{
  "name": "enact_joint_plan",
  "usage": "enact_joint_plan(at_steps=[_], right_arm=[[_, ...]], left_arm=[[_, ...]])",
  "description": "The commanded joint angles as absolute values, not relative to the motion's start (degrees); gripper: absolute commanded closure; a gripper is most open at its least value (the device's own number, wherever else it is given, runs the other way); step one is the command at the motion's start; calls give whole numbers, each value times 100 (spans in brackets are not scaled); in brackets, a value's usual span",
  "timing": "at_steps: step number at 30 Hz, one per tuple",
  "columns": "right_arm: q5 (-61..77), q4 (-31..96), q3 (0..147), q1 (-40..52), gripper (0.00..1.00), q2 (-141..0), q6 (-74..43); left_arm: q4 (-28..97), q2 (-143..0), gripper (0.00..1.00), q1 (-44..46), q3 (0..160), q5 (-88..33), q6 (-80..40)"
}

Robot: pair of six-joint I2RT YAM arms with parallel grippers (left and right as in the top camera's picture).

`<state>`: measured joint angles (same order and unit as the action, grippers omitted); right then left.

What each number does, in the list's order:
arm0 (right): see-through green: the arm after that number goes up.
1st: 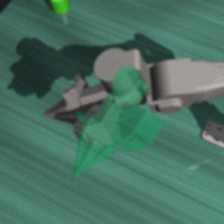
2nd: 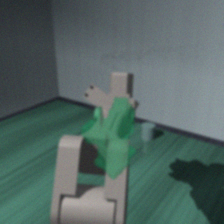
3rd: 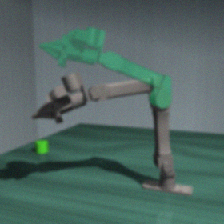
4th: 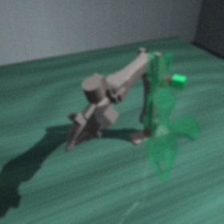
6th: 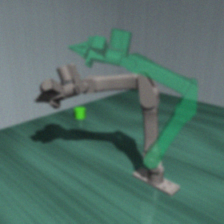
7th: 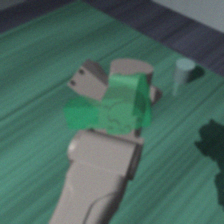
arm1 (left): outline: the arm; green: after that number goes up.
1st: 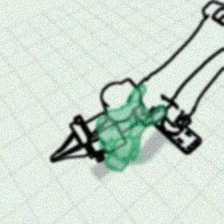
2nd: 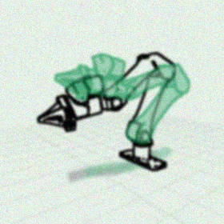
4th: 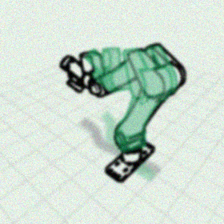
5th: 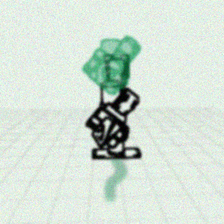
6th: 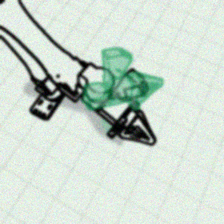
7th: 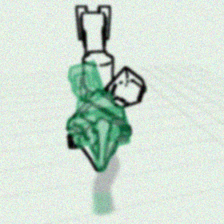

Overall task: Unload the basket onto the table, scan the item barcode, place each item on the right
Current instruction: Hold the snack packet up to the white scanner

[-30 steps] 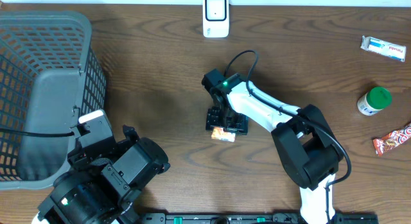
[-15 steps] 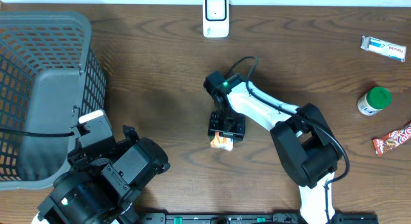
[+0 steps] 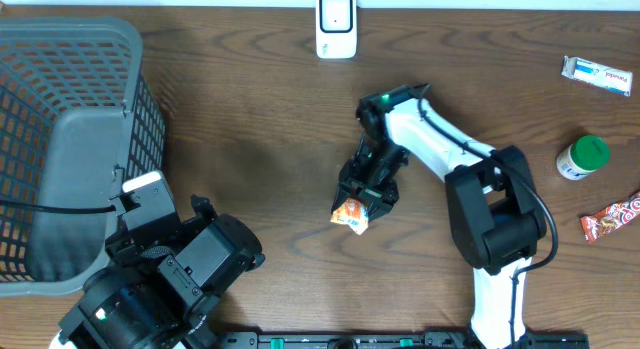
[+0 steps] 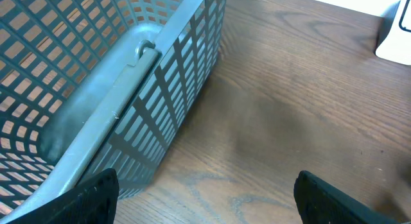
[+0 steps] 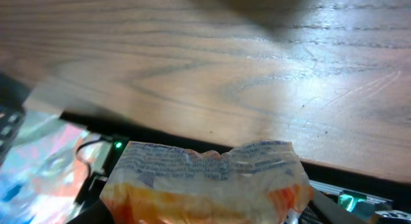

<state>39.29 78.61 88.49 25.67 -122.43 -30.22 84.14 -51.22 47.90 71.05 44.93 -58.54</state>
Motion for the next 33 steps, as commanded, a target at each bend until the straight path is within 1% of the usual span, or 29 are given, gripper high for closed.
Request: enact_joint_plan(at_steps=[1, 4, 6, 12, 14, 18, 20, 23, 25, 27, 33], right_arm=[[4274, 7891, 8945, 2399, 42, -12254, -2709], [4276, 7852, 8947, 2362, 43, -12254, -2709], [4272, 7542, 8947, 2362, 42, -12254, -2547], [4565, 5833, 9113, 2359, 43, -12254, -2567], [4582, 5205, 9358, 2359, 43, -12254, -2630], [4523, 4366, 10022, 2362, 43, -12254, -2582], [4427, 3929, 10248, 2362, 41, -12254, -2587], [3900, 2668, 10453, 2362, 39, -12254, -2587], [3461, 2091, 10453, 2362, 39, -12261, -2556], [3070, 1643, 10453, 2355, 40, -12296, -2440], [1863, 499, 10453, 2344, 40, -12488, -2115]], left_arm=[[8440, -5122, 15, 4792, 7102, 4547, -5922], [8440, -5122, 15, 4792, 7102, 4547, -5922], [8440, -5122, 15, 4792, 7105, 4547, -5924], [8440, -5122, 15, 4792, 7105, 4547, -5922], [8440, -5122, 15, 4792, 7102, 4547, -5922], [8440, -5122, 15, 4792, 7105, 4547, -5924], [8440, -5122, 15, 4792, 7102, 4547, -5922], [8440, -5122, 15, 4792, 7105, 4547, -5922], [8440, -5122, 15, 4792, 7102, 4547, -5924], [8440, -5122, 15, 4792, 7102, 4547, -5922], [8440, -5122, 15, 4792, 7102, 4547, -5922]])
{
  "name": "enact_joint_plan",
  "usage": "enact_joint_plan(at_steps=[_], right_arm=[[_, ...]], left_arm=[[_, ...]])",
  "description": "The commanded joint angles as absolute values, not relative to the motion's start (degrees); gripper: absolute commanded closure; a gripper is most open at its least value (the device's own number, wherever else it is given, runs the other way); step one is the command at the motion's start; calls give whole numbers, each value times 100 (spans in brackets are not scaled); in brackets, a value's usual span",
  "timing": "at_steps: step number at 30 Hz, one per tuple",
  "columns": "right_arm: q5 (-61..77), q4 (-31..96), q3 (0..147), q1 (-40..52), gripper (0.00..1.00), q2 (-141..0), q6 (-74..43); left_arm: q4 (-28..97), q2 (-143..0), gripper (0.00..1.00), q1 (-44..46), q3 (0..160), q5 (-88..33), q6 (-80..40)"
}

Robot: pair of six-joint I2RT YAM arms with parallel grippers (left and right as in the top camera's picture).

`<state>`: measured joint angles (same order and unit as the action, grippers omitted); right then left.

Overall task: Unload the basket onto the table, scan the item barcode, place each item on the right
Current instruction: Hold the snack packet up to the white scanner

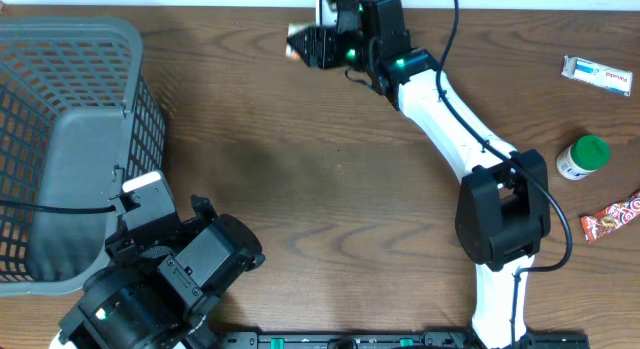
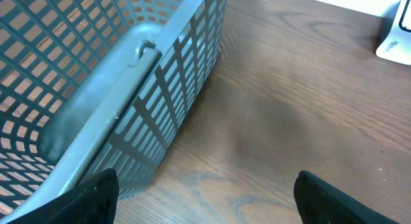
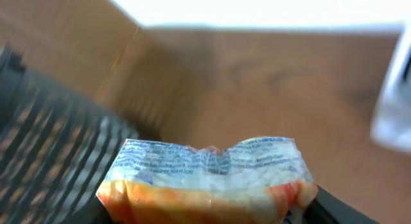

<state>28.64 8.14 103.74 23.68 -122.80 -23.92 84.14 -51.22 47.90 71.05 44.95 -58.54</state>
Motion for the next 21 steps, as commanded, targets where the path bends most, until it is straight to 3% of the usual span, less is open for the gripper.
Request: enact_joint_plan(at_steps=[1, 11, 21], right_arm=[[1616, 301, 10453, 2344, 40, -12560, -2106], [270, -1573, 10650, 2178, 45, -13688, -1964], [-47, -1315, 12495, 2093, 47, -15209, -1916]], left_arm=[[8440, -5122, 15, 4792, 7102, 4547, -5922], [8440, -5122, 15, 4792, 7105, 4547, -5922], [8440, -5122, 15, 4792, 7102, 4547, -5924]])
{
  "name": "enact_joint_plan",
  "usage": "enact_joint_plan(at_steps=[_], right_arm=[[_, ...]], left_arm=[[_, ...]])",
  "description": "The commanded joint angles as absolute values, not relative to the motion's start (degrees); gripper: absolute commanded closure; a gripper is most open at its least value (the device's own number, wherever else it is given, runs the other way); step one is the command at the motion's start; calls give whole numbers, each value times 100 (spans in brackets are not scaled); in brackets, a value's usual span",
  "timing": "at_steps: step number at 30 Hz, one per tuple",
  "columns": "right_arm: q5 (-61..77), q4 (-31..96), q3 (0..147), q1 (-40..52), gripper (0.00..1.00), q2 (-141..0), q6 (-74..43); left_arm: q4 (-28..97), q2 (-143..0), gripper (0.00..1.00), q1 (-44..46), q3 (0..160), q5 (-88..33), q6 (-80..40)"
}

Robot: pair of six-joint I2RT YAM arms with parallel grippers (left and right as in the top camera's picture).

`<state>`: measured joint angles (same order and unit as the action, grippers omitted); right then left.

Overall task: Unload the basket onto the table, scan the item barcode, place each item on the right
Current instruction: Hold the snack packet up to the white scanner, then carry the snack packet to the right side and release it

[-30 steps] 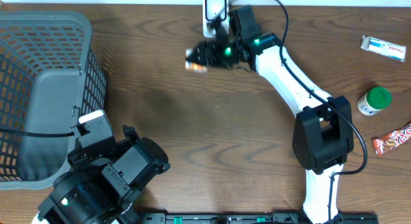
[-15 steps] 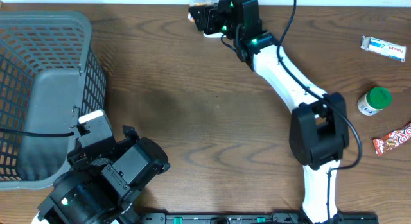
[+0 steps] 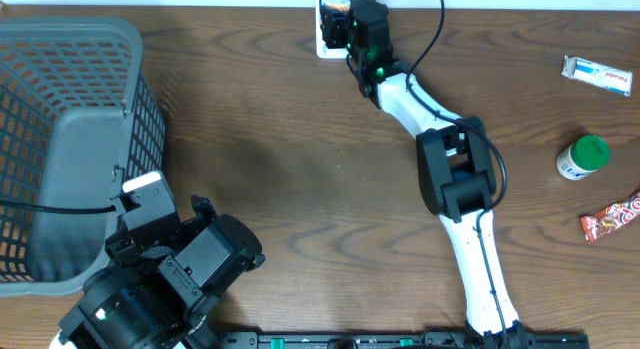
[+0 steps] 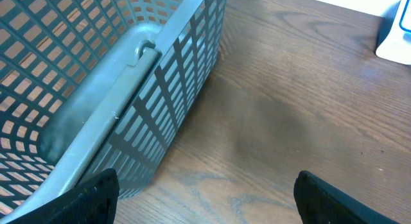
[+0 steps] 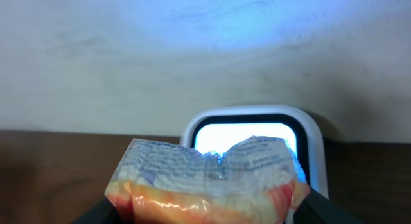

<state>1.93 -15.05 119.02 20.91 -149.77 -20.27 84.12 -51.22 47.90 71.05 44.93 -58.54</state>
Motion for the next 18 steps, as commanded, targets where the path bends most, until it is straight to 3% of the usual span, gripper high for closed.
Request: enact_joint_plan(at_steps=[1, 8, 13, 18], right_arm=[[-67, -1170, 12593, 2093, 47, -15229, -1855], [-121, -110, 13240, 2071, 51, -15189, -1640], [-152, 1999, 14077, 1890, 57, -14814, -1404], [-1059, 4340, 14534, 1588, 51, -13981, -1144]], left_arm=[[8440, -5122, 15, 4792, 7105, 4547, -5922], [8440, -5122, 15, 4792, 7102, 4547, -5924], [8440, -5122, 15, 4792, 7105, 4547, -5922], [8440, -5122, 15, 4792, 7102, 4547, -5924]])
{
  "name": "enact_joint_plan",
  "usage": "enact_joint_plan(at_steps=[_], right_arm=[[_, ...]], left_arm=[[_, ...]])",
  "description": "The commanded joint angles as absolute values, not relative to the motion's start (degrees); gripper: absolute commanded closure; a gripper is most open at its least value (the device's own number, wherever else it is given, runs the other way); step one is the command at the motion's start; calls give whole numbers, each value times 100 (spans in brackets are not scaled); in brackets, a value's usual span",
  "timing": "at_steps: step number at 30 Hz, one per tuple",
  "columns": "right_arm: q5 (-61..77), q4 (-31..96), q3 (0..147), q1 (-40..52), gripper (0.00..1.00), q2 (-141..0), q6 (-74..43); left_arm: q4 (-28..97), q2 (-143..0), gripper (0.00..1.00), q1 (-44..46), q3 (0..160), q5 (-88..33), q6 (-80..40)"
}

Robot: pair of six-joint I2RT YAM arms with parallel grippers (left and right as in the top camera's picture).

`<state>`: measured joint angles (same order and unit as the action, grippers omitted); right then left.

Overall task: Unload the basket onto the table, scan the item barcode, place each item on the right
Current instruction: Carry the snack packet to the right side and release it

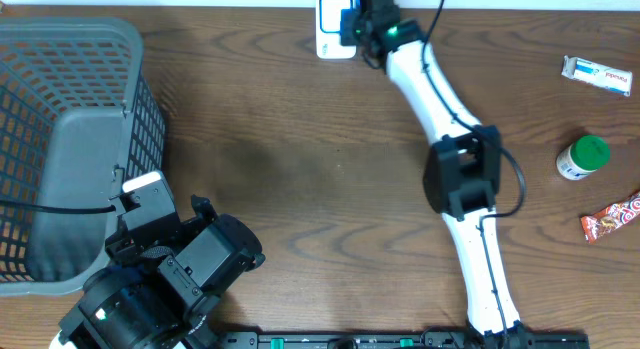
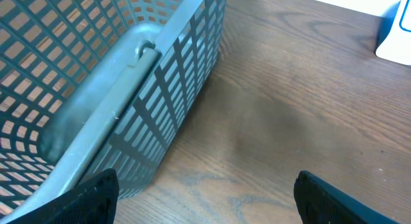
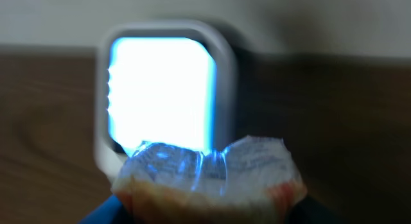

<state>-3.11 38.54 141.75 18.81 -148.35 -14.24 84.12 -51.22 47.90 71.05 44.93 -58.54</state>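
Observation:
An orange and white snack packet (image 3: pixel 209 176) with small print on its sealed edge is pinched in my right gripper (image 3: pixel 209 210), which is shut on it. Just beyond the packet stands the white barcode scanner (image 3: pixel 164 89), its window glowing bright blue-white and casting blue light on the packet. In the overhead view the right gripper (image 1: pixel 362 21) is at the table's far edge beside the scanner (image 1: pixel 334 17), and the packet is hidden under it. My left gripper (image 2: pixel 205 203) is open near the front left with nothing in it.
A grey mesh basket (image 1: pixel 70 139) fills the left side, close to the left arm. At the far right lie a white packet (image 1: pixel 596 75), a green-capped bottle (image 1: pixel 583 156) and a red snack wrapper (image 1: pixel 612 218).
My right gripper has moved closer to the scanner with the packet. The scanner window now looks larger, brighter and off to the left. The left arm has not moved.
My right gripper first held the packet low over the middle of the table. Then it was at the far edge, left of the scanner. Then it faced the lit scanner window, and now it holds the packet right up against that window.

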Motion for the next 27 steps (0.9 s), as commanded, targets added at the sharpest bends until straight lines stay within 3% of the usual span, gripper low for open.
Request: enact_joint_plan(at_steps=[1, 5, 10, 20, 26, 27], right_arm=[[-1420, 4853, 14540, 1503, 51, -13736, -1149], [-2379, 6309, 14538, 1081, 51, -13192, -1146], [-2858, 7107, 14444, 117, 49, -13205, -1151], [-2508, 7017, 13633, -1660, 45, -13482, -1466], [-1527, 7074, 13546, -2322, 49, -13482, -1474], [-1466, 7074, 13548, -2399, 43, -13478, -1474]], left_arm=[[8440, -5122, 15, 4792, 7102, 4547, -5922], [8440, -5122, 15, 4792, 7105, 4547, -5924], [8440, -5122, 15, 4792, 7102, 4547, -5922], [8440, -5122, 15, 4792, 7105, 4547, -5924], [8440, -5122, 15, 4792, 7105, 4547, -5922], [8440, -5122, 15, 4792, 7102, 4547, -5924]])
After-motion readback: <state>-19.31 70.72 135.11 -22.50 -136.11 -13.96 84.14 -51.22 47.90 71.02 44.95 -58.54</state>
